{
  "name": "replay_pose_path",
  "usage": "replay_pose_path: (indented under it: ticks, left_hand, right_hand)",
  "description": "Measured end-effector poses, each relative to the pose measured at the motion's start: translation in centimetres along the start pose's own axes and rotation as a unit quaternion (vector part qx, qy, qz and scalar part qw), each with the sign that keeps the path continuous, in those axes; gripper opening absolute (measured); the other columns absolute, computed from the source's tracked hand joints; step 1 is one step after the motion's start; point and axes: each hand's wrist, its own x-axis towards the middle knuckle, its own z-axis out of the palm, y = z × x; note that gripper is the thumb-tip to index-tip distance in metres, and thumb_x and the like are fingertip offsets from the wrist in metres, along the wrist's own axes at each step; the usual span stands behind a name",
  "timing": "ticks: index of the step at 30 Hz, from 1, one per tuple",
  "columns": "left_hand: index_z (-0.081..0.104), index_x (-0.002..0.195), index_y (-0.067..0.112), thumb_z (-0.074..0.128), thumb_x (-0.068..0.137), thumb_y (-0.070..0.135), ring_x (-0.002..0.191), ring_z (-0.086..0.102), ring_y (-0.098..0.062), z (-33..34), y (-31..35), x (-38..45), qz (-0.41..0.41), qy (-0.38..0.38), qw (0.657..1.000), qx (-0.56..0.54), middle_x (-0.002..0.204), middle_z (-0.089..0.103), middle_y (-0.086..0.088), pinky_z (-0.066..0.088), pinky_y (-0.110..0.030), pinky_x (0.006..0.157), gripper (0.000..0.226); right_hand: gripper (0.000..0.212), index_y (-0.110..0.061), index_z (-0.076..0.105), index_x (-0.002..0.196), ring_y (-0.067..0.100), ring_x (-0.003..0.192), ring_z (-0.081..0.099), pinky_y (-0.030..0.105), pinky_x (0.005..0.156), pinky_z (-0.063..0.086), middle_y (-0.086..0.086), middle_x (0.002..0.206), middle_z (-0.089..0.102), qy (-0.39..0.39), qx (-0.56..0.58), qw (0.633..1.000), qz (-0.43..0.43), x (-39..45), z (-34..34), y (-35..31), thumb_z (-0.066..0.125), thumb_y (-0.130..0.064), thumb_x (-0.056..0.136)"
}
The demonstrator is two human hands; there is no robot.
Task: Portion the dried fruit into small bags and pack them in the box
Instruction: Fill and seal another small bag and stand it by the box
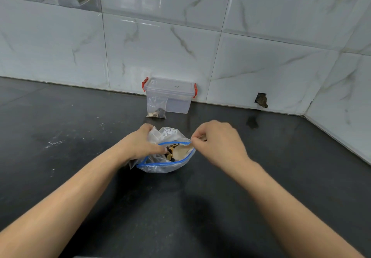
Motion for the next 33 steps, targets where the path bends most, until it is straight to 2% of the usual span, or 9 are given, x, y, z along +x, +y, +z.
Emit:
replay_pose_path:
  ticks: [3,8,12,14,16,19,22,27,33]
  left_hand:
    - [0.036,0.136,0.02,0.075,0.073,0.027,0.104,0.054,-0.024,0.1,-0.1,-0.1,-0.004,-0.002,1.0,-0.001,0.116,0.055,-0.004,0.045,-0.036,0.09,0.074]
    - [0.044,0.13,0.018,0.071,0.07,0.014,0.103,0.055,-0.022,0.0,0.4,-0.1,-0.014,-0.007,0.997,-0.082,0.111,0.057,-0.003,0.047,-0.037,0.09,0.065]
    - [0.055,0.112,0.015,0.07,0.059,0.016,0.097,0.065,-0.028,0.0,0.8,-0.1,-0.003,-0.023,0.988,-0.15,0.106,0.066,-0.012,0.052,-0.049,0.09,0.054]
    - [0.056,0.109,0.014,0.069,0.069,0.008,0.095,0.066,-0.028,0.0,0.8,-0.2,-0.001,-0.029,0.986,-0.165,0.104,0.067,-0.013,0.053,-0.048,0.089,0.042]
    - [0.056,0.111,0.014,0.071,0.064,0.01,0.096,0.066,-0.027,-0.1,0.6,-0.3,-0.002,-0.028,0.986,-0.166,0.104,0.067,-0.012,0.053,-0.046,0.089,0.05]
    - [0.056,0.109,0.015,0.069,0.053,0.015,0.096,0.065,-0.024,-0.2,0.5,-0.6,0.012,-0.021,0.988,-0.151,0.103,0.067,-0.009,0.052,-0.042,0.09,0.058]
    - [0.053,0.111,0.016,0.071,0.053,0.014,0.098,0.062,-0.022,-0.2,0.3,-0.6,0.02,-0.01,0.992,-0.128,0.104,0.065,-0.007,0.05,-0.038,0.09,0.061]
    - [0.051,0.121,0.021,0.077,0.065,0.013,0.102,0.058,-0.021,-0.3,-0.6,-0.4,0.045,0.045,0.994,-0.092,0.108,0.062,-0.002,0.047,-0.04,0.094,0.062]
    - [0.046,0.129,0.025,0.077,0.069,0.015,0.108,0.051,-0.018,0.2,-1.0,-0.7,0.089,0.077,0.99,-0.074,0.117,0.054,0.004,0.041,-0.031,0.086,0.068]
  right_hand:
    - [0.024,-0.02,0.071,0.09,0.013,0.074,0.061,0.028,0.067,0.049,-0.003,0.087,0.071,0.012,-0.017,0.999,-0.025,-0.2,1.3,-0.4,0.047,-0.022,0.09]
    - [0.018,-0.015,0.059,0.071,0.019,0.066,0.059,0.033,0.06,0.049,0.002,0.069,0.062,-0.026,-0.031,0.999,-0.026,0.3,1.9,-0.4,0.049,-0.016,0.086]
    - [0.028,-0.017,0.044,0.057,0.017,0.055,0.048,0.029,0.051,0.041,0.0,0.057,0.047,-0.066,0.025,0.997,0.018,0.7,3.2,0.0,0.049,-0.015,0.084]
    - [0.032,-0.015,0.041,0.053,0.015,0.052,0.042,0.027,0.048,0.034,0.0,0.055,0.044,-0.09,0.07,0.992,0.053,1.0,3.8,0.5,0.05,-0.015,0.084]
    - [0.033,-0.013,0.038,0.052,0.016,0.052,0.035,0.028,0.048,0.028,0.002,0.055,0.038,-0.103,0.145,0.979,0.1,1.2,4.5,1.2,0.053,-0.013,0.082]
    - [0.014,-0.012,0.054,0.067,0.013,0.052,0.025,0.025,0.045,0.022,0.004,0.059,0.033,-0.108,0.307,0.928,0.18,1.1,5.0,2.2,0.06,-0.013,0.08]
    - [0.008,-0.014,0.058,0.075,0.012,0.051,0.019,0.018,0.037,0.015,0.002,0.06,0.028,-0.108,0.374,0.9,0.199,0.9,4.9,2.8,0.064,-0.014,0.08]
    - [0.022,0.002,0.072,0.082,0.011,0.049,0.02,0.017,0.036,0.015,0.002,0.059,0.028,-0.094,0.384,0.9,0.187,0.5,3.5,3.4,0.065,-0.019,0.08]
    - [0.018,-0.007,0.076,0.08,0.005,0.041,0.025,0.013,0.035,0.02,-0.004,0.05,0.033,-0.087,0.372,0.911,0.155,-0.3,1.6,3.7,0.063,-0.019,0.083]
